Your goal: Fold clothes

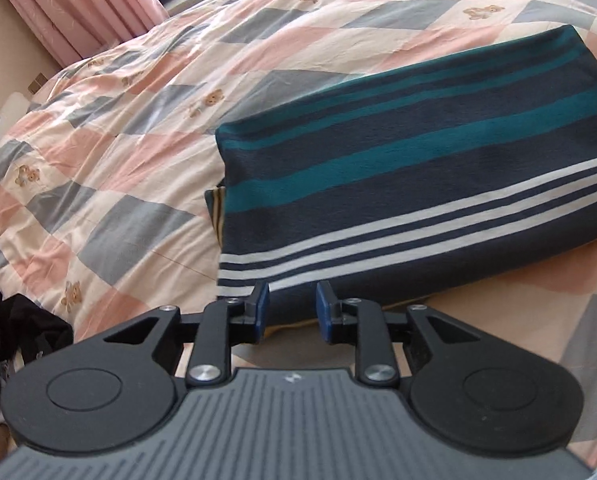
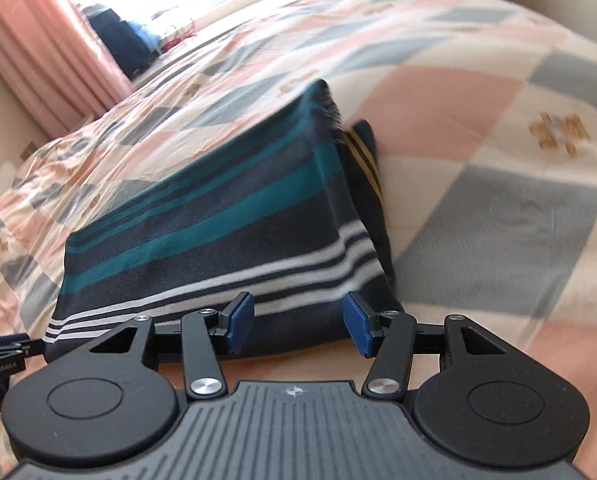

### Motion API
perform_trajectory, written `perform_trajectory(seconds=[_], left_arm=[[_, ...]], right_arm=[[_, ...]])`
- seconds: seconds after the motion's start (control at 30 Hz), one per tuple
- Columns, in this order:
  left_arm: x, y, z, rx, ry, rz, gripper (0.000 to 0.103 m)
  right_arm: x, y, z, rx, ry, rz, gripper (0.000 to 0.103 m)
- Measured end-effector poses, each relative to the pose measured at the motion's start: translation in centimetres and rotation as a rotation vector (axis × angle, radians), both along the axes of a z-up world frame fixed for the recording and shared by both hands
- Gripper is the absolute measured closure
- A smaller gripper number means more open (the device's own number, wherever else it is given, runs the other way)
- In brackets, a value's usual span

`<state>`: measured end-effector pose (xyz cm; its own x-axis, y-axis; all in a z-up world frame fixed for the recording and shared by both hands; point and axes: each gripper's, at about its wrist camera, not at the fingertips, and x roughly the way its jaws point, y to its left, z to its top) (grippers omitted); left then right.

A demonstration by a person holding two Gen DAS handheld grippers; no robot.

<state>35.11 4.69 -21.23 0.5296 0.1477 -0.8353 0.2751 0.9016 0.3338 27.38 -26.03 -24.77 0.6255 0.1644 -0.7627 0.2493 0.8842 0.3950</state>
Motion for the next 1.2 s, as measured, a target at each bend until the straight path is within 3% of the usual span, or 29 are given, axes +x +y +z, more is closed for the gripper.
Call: perform_trajectory(seconds=[0.53,0.7,0.83,0.9,1.2], left_arm=[[-0.1,-1.3,-0.4,-0.002,0.039,0.008,0.076],[0.0,-0.8,0.0,-0.048,0.034,0.017,0.074],[0.3,-0.7,0.3,-0.046,0.026,0.018,0.073],[0.6,-0.8,0.4,-0.045,0.020,0.019,0.073],[1.4,-1.7,1.0,-0.070,0.002,0.012,0.071]], right_arm=[[-1.0,-2.6,-0.1,0.056,-0.003,-0.032,0.040],[-0.5,-3.8,-0.5,0.092,-0.016,-0.034,0.033],[1.0,-6.1,-1.5,0.162,-0.043,-0.042,0.030],[2.1,-7.2,-2.2,0.203,-0.060,-0.034,0.022],[5.9,-10.2,-6.9,0.387,-0.076,-0.001,0.024]])
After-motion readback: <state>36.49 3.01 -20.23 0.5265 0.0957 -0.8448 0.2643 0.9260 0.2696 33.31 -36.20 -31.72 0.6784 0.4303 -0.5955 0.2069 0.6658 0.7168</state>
